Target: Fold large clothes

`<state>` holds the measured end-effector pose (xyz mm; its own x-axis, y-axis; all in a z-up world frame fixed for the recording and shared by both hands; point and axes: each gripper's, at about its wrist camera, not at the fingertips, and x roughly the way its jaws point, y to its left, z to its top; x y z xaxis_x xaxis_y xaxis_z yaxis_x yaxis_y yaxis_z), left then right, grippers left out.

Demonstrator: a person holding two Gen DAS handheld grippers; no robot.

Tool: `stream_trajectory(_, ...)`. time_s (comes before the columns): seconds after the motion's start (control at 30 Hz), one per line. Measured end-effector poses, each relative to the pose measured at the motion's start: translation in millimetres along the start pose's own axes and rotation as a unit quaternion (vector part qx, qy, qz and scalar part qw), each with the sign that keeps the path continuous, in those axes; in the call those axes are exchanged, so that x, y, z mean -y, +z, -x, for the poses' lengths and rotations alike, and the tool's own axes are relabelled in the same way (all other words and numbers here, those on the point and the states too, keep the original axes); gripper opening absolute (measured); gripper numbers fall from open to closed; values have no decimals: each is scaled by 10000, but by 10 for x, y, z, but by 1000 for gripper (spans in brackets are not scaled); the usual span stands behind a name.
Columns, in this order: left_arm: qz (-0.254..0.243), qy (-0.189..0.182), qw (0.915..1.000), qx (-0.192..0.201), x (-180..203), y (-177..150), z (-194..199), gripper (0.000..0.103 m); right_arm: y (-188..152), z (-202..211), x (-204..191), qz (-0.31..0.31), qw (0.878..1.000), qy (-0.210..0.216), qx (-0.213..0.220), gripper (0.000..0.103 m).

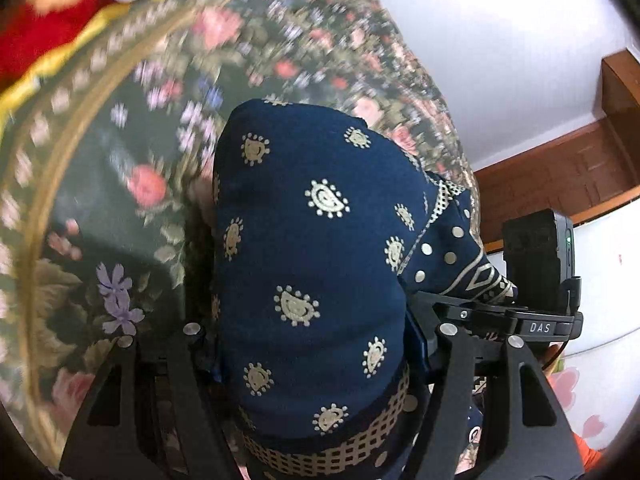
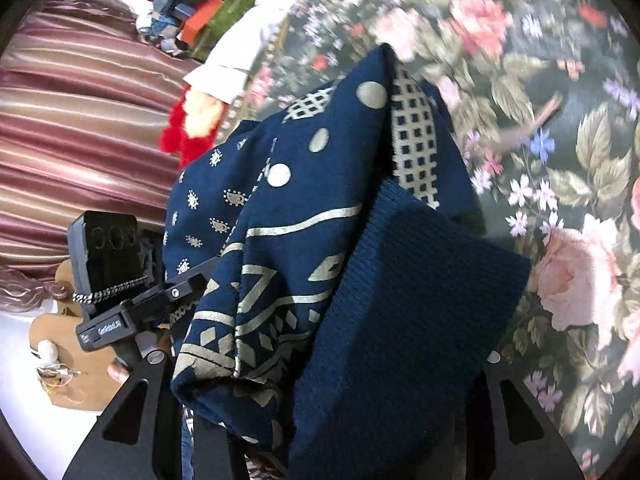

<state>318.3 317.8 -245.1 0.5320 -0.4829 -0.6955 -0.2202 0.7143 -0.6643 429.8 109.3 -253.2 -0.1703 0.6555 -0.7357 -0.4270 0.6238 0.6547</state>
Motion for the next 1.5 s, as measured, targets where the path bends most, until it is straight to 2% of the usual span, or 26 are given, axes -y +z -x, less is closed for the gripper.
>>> stream_trajectory(0.1,-40,-70,10000,38,8,-11,26,69,-6,51,24,153,9999,-14,-16,51)
stream_trajectory(0.2,-121,239,9996,78,70,-31,123,70,-64,213,-31,593,9973,-428,80,55)
stream_trajectory(0.3,-488,786,9952,319,253,-113,331,70,-242,410,-161,1164,9884,-947,253,55)
stream_trajectory(0.37,-857,1308,9848,763,432,-186,522,70,-368,557,-355,1635,9742,-1467,522,55)
stream_trajectory(0.43,-1184,1609,9737,1094,600,-262,690,70,-506,690,-546,2052,9581,-1830,810,55)
stream_trajectory(0.53,-1519,1611,9681,1174,772,-427,819,72,-721,836,-825,2605,9348,-2055,1264,57)
stream_trajectory(0.6,-1694,1554,9670,1096,884,-557,795,72,-842,873,-969,2877,9247,-2055,1414,66)
stream_trajectory(0.63,-1771,1553,9662,1048,913,-613,752,72,-883,881,-1017,2965,9218,-2031,1454,78)
stream_trajectory(0.67,-1860,1577,9646,1001,950,-701,705,72,-935,851,-1055,3057,9189,-2003,1486,84)
stream_trajectory(0.7,-1908,1607,9634,981,963,-753,675,72,-974,802,-1075,3111,9172,-1992,1493,91)
stream_trajectory(0.77,-1997,1712,9605,906,964,-880,579,75,-1008,641,-1041,3180,9161,-2053,1321,92)
stream_trajectory(0.87,-1977,2039,9566,657,874,-1063,415,76,-1041,429,-819,3025,9152,-2513,873,92)
stream_trajectory(0.93,-2035,2152,9527,678,837,-1169,419,78,-1030,357,-637,2862,9143,-2783,680,92)
stream_trajectory(0.97,-2028,2200,9518,670,808,-1205,436,79,-1036,371,-515,2752,9162,-2846,619,92)
stream_trajectory(1.03,-1951,2232,9527,676,767,-1239,473,82,-1063,483,-368,2541,9263,-2711,621,92)
stream_trajectory(1.13,-1864,2350,9513,715,745,-1315,587,82,-1131,771,-203,2151,9380,-2602,792,92)
stream_trajectory(1.23,-1927,2731,9389,823,778,-1414,727,82,-1233,1032,-182,1916,9412,-2597,997,92)
stream_trajectory(1.33,-1955,2817,9334,1054,886,-1502,912,82,-1392,1352,-319,1969,9360,-2550,1421,92)
stream_trajectory(1.5,-2111,2609,9225,1904,1350,-1684,1437,82,-1703,1888,-879,2237,9182,-2237,2385,92)
